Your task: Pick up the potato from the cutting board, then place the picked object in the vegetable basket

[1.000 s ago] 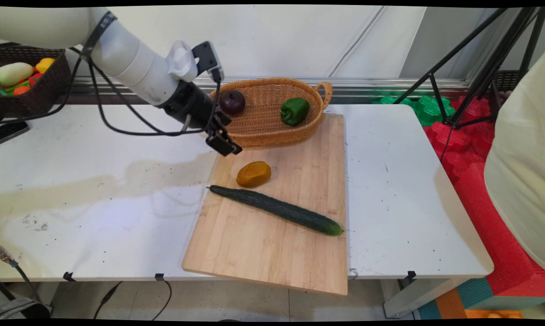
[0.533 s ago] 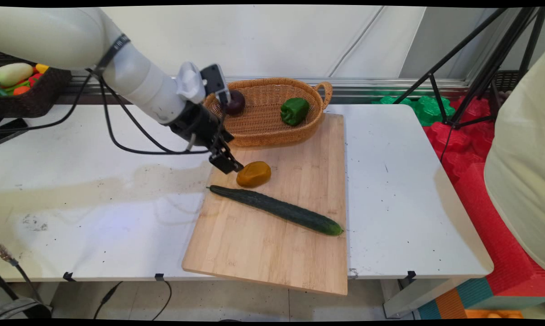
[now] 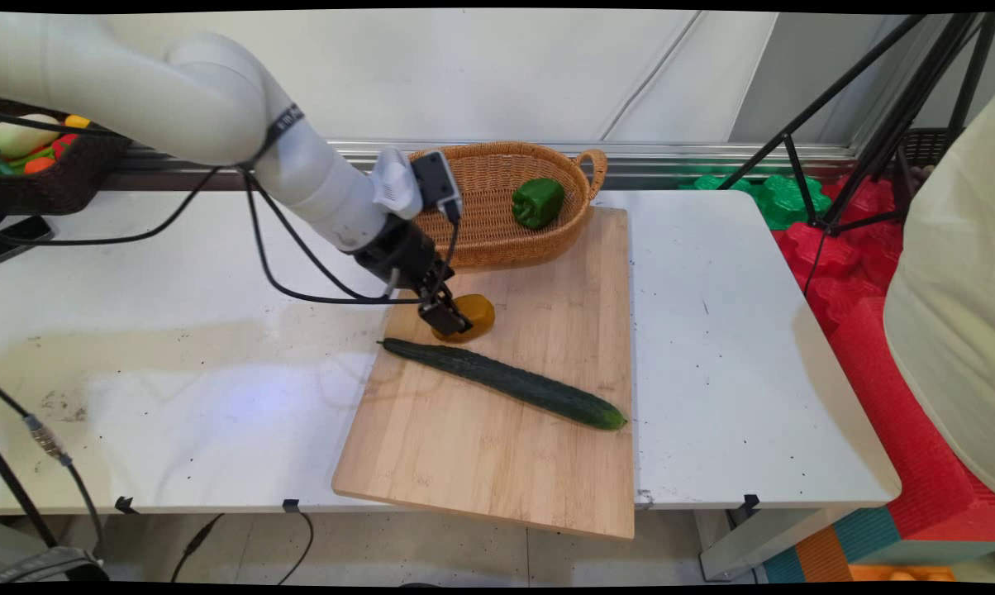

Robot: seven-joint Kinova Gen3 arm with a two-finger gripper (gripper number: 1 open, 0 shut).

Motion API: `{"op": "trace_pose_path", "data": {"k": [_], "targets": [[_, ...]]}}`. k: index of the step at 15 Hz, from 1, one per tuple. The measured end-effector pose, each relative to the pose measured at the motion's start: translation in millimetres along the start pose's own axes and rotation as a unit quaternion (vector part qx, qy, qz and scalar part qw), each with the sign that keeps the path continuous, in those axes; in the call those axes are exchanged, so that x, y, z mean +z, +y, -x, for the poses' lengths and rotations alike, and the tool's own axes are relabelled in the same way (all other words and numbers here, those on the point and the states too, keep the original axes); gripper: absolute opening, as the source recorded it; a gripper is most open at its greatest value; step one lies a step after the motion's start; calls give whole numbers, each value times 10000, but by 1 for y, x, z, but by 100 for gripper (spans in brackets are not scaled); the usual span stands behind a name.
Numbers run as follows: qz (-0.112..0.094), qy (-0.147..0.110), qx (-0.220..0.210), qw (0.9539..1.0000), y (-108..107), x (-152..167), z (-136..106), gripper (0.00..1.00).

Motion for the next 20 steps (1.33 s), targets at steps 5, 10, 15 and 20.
{"op": "trace_pose_path", "data": {"k": [5,10,15,20], "targets": [[76,-45,45,10000,0,29,-8,100],[85,-100,47,9999,0,36,-5,0],[69,-57,110,9999,1,31,-5,0],[76,296,254,9992,5,-7,-17,0]]}}
